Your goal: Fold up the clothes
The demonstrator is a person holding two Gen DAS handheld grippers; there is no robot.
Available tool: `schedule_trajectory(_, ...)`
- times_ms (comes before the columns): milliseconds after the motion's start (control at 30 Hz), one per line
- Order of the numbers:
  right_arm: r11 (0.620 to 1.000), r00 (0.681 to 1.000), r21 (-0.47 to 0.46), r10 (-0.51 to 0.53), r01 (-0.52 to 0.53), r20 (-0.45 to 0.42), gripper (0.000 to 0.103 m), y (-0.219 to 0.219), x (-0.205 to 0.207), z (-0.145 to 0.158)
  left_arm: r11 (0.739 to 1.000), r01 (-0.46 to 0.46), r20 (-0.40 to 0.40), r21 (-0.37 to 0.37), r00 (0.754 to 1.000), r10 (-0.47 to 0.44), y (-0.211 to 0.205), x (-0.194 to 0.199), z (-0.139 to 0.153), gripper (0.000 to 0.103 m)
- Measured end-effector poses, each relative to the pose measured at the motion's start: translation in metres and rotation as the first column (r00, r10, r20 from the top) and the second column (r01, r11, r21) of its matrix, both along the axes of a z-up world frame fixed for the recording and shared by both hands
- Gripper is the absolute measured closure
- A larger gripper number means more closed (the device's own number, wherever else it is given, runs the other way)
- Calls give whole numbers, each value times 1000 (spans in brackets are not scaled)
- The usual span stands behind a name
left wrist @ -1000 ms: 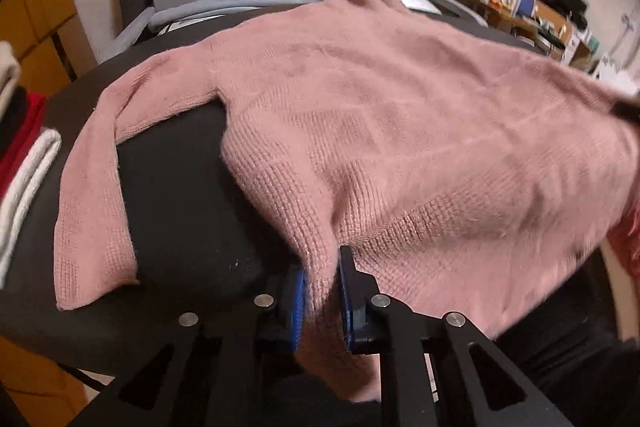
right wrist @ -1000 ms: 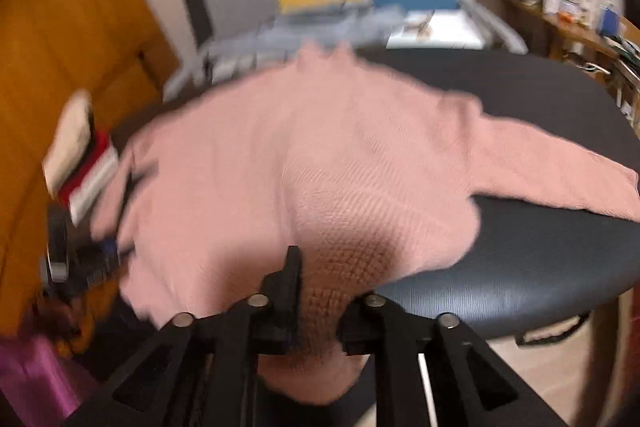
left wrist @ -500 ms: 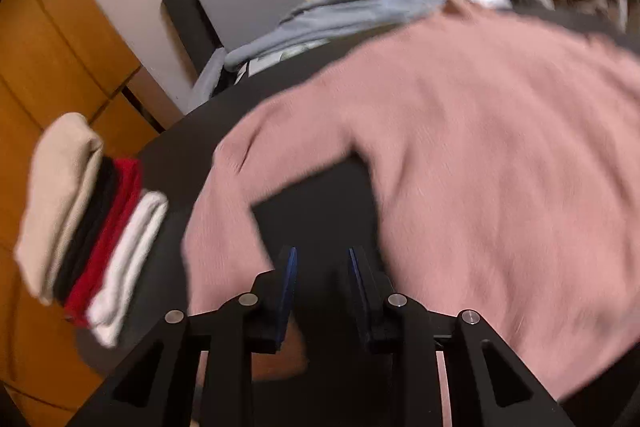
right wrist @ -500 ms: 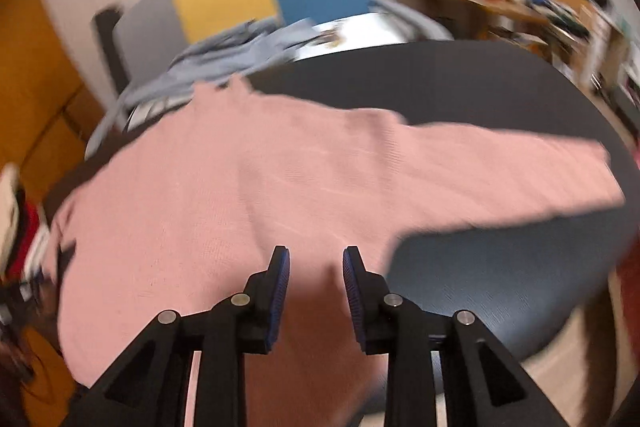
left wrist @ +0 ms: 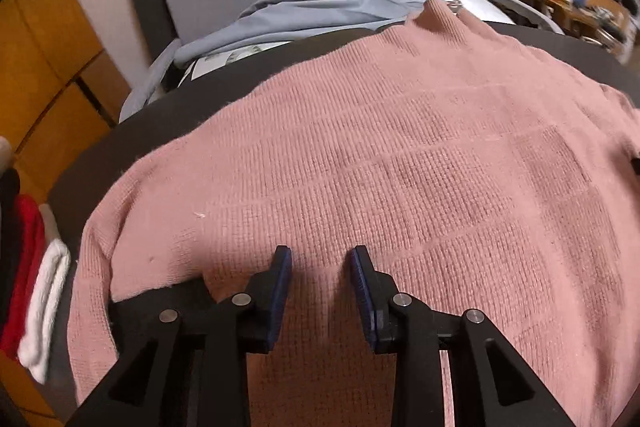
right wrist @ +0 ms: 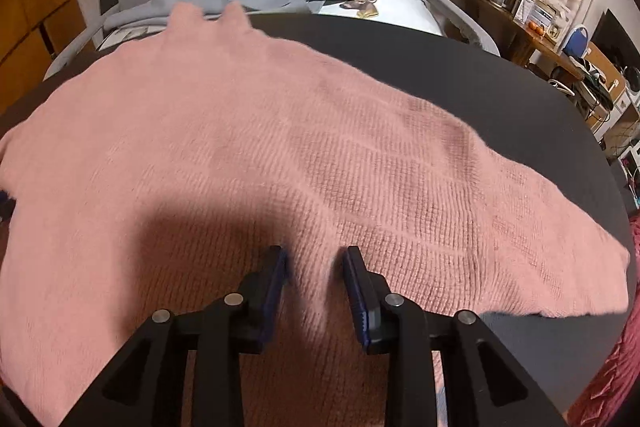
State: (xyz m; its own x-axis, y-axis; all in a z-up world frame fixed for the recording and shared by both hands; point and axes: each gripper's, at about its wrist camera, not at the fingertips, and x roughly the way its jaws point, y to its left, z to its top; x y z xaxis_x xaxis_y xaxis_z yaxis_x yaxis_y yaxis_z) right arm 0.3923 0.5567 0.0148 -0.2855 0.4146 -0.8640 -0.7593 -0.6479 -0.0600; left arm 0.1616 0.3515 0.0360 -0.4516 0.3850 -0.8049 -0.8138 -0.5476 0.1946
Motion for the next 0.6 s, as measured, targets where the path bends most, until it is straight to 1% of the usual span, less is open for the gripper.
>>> schedule_trajectory(100,1000,1000,6,-7,7,-12,73,28,-6,-2,1000,-27,4,6,1000,27,12,-3,-2,71)
schedule_trajectory(267,999,1000,39,-16,16,2,72,69,-27,-4,997,-72,12,16,997,71,32,-7,-6,71)
schedule_trajectory(367,999,1000,45,-14,13,14,71,82,-37,0,998,-60,-31,9,998,60,45,0,-6,71)
schedule_trajectory(400,999,999,46,-18,16,27,71,82,-40,2,999,-53,-32,4,998,53,45,1,-5,71)
schedule_trajectory(433,998,998,57,-33,30,51,71,77,-41,7,999,-46,-33,0,998,46,45,2,-4,71)
schedule_trajectory(467,996,998,79,-35,31,54,71,67,-42,15,999,-46,-16,5,999,47,40,-2,-1,71)
schedule_trajectory(500,995,1000,95,-10,7,29,71,51,-43,24,999,-48,3,12,999,48,35,-6,2,71)
schedule_trajectory(533,994,1000,102,25,-26,5,70,34,-44,31,998,-63,3,20,998,63,28,-9,5,71)
schedule_trajectory(600,989,992,86,123,-119,-35,70,-5,-50,37,994,-106,-14,30,994,107,7,-14,10,66)
